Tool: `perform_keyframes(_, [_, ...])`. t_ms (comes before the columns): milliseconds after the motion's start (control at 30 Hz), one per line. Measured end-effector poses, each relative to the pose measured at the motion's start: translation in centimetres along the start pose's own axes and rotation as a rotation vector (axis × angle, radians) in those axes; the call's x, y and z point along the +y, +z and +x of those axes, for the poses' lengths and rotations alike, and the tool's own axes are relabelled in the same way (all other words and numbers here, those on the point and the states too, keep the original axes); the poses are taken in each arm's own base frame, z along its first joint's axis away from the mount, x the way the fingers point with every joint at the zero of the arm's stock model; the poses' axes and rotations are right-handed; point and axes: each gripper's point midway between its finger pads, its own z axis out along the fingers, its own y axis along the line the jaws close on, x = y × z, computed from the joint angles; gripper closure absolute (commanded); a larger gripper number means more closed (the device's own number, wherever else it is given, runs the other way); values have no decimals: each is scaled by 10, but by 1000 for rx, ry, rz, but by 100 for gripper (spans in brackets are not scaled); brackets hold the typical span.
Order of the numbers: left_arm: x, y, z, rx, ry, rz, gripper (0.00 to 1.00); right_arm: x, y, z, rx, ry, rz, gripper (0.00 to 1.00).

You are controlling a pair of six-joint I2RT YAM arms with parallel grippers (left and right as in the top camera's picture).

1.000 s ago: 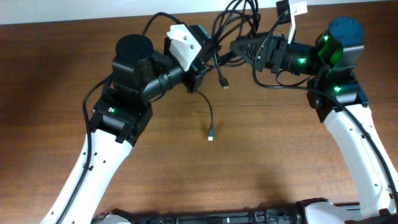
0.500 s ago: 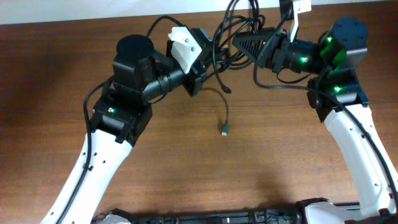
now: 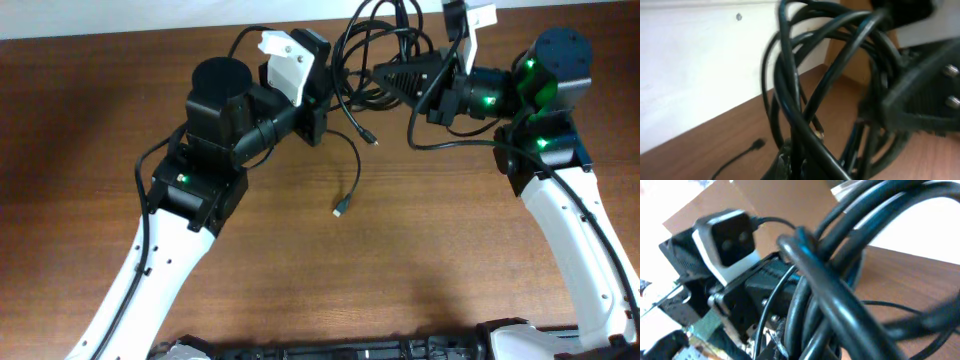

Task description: Untangle cables

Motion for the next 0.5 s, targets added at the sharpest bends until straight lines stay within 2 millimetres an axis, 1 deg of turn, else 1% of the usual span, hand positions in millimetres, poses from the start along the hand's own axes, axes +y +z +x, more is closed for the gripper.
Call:
perform_keyframes(167, [7,1,0,-5,-132,-49,100,10,0,8,43,-73,-58,96])
perform_keyframes(367, [11,1,0,-13,-321,-76,100,17,-1,14,73,-118,-105,96])
perform_keyframes(500, [12,0,0,-18,-412,-83,100,20,-2,16,84,-131,-122,96])
